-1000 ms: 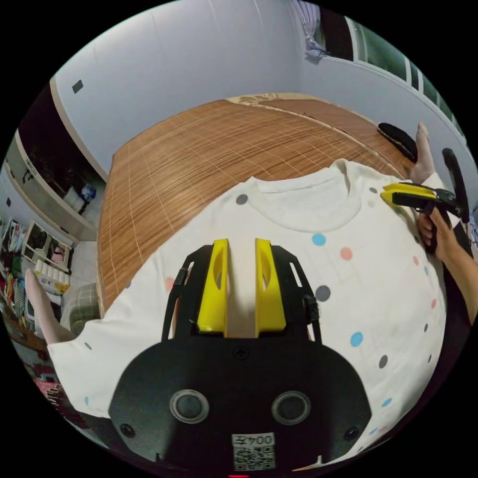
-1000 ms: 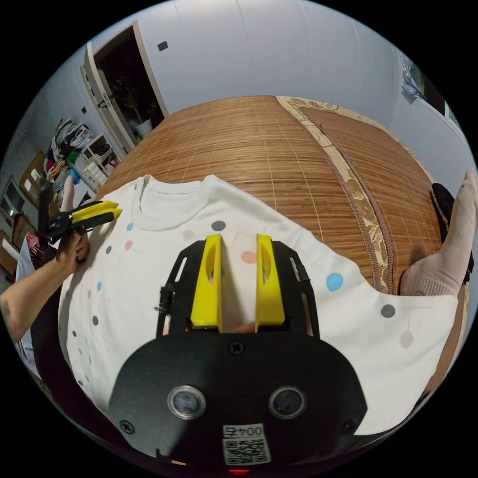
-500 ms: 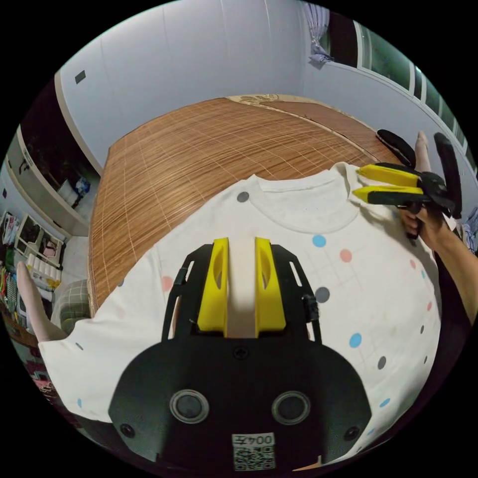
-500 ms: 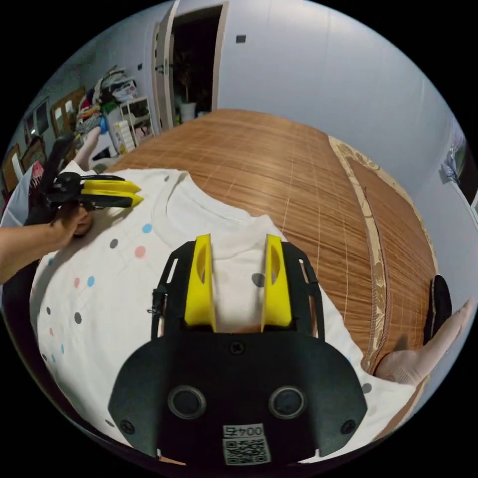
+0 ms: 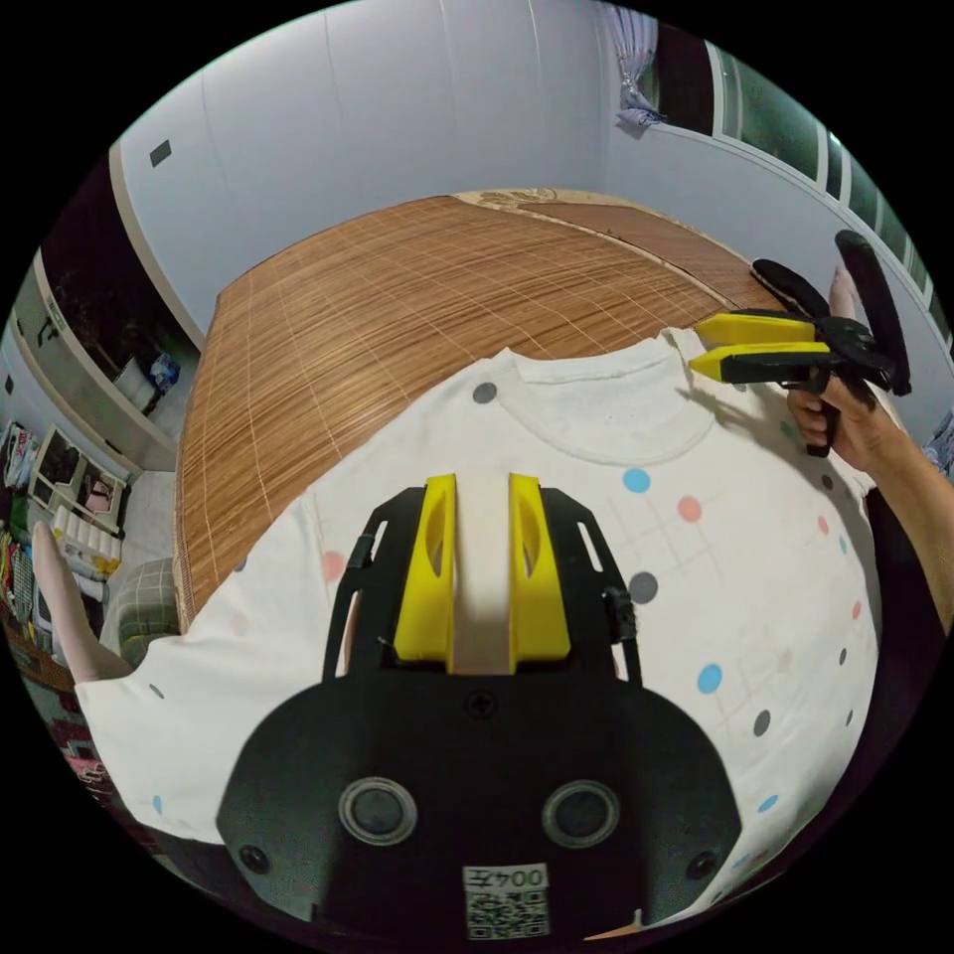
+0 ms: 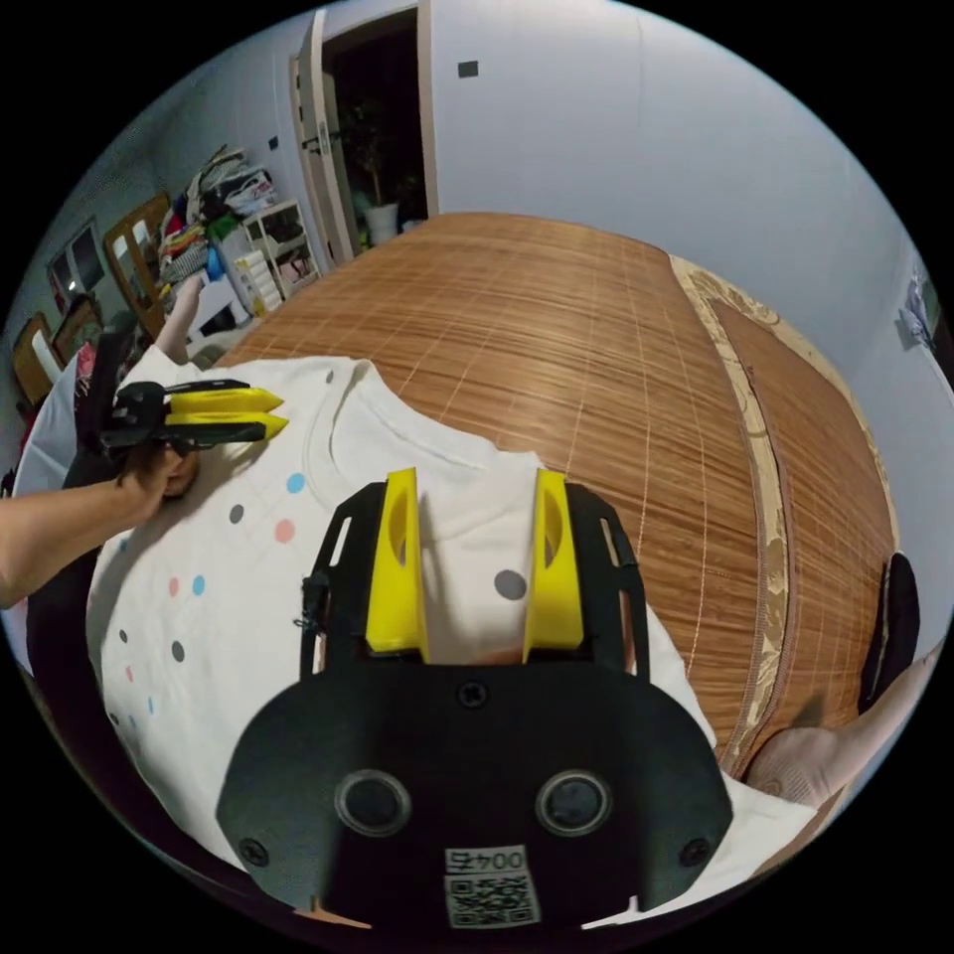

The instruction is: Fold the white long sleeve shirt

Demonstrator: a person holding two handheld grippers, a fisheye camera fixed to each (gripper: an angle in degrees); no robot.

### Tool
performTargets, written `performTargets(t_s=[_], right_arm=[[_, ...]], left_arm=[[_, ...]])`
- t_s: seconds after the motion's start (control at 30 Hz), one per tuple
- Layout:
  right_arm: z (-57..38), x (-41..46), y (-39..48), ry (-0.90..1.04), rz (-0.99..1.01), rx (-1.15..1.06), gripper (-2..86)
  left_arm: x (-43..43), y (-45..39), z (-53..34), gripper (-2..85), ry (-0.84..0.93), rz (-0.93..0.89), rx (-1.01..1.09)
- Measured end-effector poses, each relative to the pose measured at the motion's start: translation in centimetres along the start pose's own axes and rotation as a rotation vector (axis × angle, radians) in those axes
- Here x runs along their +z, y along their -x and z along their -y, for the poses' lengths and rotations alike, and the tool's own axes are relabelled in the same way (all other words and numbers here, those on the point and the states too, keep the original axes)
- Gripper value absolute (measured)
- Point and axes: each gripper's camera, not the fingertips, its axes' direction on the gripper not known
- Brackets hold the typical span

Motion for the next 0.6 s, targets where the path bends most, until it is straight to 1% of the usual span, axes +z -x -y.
performTargets(t_s=[0.07,0.2,0.3,0.43,0.53,0.6], right_arm=[[0.2,1.3,-0.1,0.066,-0.033,0.0,16.7],[-0.3,0.4,-1.7,0.036,-0.031,0.084,15.8],[-1.0,-0.5,-2.7,0.018,0.012,0.12,16.2],[-1.5,-2.1,-2.9,-0.003,0.057,0.11,16.5],[-3.0,-5.8,-4.4,-0.044,0.043,0.128,15.7],[-5.4,-8.6,-7.4,-0.002,-0.006,0.192,13.8]], left_arm=[[0.0,0.1,0.0,8.5,0.0,0.0,0.0],[0.0,0.3,0.1,8.4,0.0,-0.003,-0.002],[0.0,0.5,0.1,8.4,-0.001,-0.002,-0.001],[-0.1,0.7,0.1,8.4,-0.002,-0.003,-0.002],[-0.1,0.9,0.1,8.4,-0.002,-0.007,-0.004],[-0.2,1.0,0.1,8.4,-0.002,-0.008,-0.005]])
